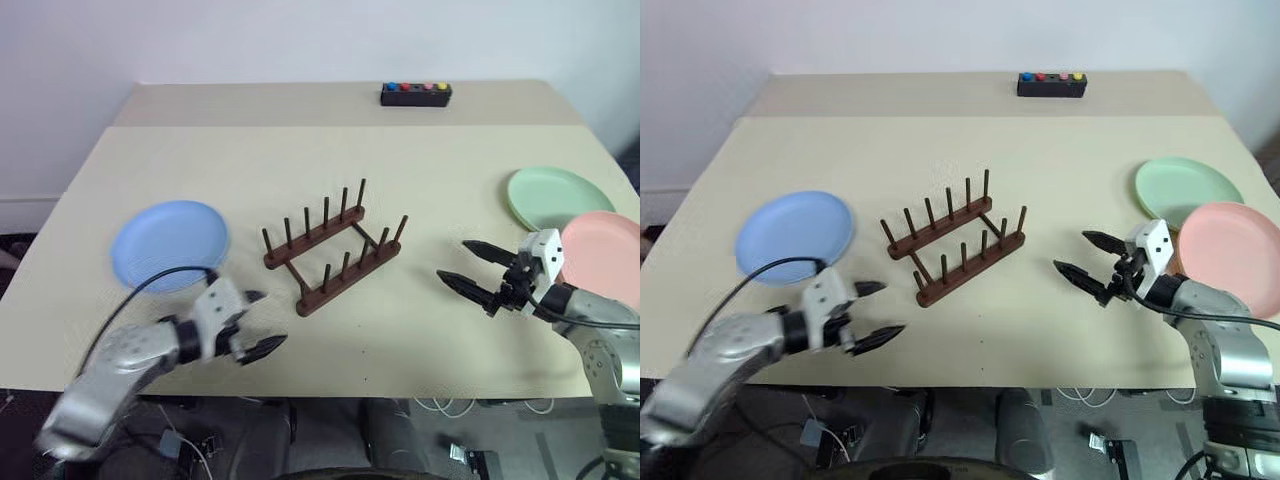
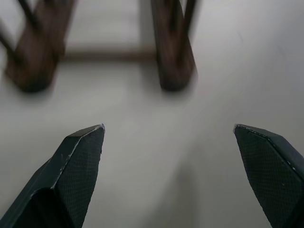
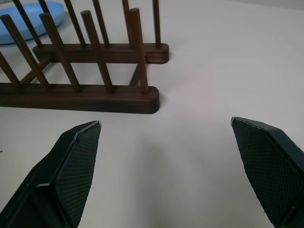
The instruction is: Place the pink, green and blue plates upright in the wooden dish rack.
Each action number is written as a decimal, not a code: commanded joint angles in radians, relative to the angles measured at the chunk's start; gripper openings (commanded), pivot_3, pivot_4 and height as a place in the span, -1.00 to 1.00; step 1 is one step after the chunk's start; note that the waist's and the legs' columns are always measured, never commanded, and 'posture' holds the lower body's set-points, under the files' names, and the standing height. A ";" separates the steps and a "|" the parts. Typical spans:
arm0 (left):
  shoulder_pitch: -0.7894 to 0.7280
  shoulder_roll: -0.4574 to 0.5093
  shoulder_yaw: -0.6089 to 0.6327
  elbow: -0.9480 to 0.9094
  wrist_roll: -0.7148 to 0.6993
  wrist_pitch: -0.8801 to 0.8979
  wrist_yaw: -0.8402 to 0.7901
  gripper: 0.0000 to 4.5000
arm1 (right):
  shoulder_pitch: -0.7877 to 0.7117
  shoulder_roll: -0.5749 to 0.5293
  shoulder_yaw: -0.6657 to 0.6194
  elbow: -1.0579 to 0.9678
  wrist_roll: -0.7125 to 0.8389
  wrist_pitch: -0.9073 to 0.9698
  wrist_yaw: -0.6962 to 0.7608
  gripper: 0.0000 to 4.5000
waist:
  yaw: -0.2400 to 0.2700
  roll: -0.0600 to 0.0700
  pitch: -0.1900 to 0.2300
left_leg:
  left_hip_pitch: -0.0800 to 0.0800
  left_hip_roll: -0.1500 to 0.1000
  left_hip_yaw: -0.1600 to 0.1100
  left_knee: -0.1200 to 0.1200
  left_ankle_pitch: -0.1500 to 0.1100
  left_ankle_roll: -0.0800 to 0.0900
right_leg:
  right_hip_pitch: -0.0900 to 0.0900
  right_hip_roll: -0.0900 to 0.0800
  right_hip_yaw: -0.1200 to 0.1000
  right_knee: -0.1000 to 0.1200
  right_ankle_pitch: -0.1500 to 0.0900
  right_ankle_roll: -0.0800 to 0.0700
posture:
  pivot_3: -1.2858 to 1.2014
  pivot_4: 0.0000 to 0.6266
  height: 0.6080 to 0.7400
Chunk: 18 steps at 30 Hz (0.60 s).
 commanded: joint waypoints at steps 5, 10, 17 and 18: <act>-0.102 -0.107 -0.114 0.142 0.088 -0.024 0.055 1.00 | 0.092 0.006 -0.049 -0.139 0.022 0.005 -0.053 0.98 | -0.008 0.000 -0.001 | 0.001 0.001 0.000 -0.002 0.000 0.000 | -0.001 0.000 0.000 0.001 0.000 0.000 | 0.03 -0.52 1.00; -0.121 -0.141 -0.130 0.182 0.107 -0.042 0.047 0.20 | 0.143 0.001 -0.076 -0.200 0.046 0.023 -0.075 1.00 | -0.002 0.000 -0.001 | 0.001 0.000 0.000 0.000 0.000 0.000 | 0.001 0.000 0.000 0.001 0.000 0.000 | 0.03 -0.52 1.00; -0.159 -0.129 -0.153 0.238 0.128 -0.113 -0.013 -0.66 | 0.242 -0.027 -0.077 -0.300 0.064 0.075 -0.067 1.00 | 0.000 0.001 -0.002 | 0.001 0.000 0.000 0.000 0.000 0.000 | 0.001 0.000 0.000 0.001 -0.001 0.001 | 0.03 -0.52 1.00; -0.168 -0.128 -0.157 0.250 0.132 -0.128 -0.024 -0.66 | 0.254 -0.029 -0.077 -0.314 0.065 0.082 -0.068 1.00 | -0.001 0.001 -0.002 | 0.001 0.000 0.000 0.000 0.000 0.000 | 0.001 0.000 0.000 0.000 -0.001 0.000 | 0.03 -0.52 1.00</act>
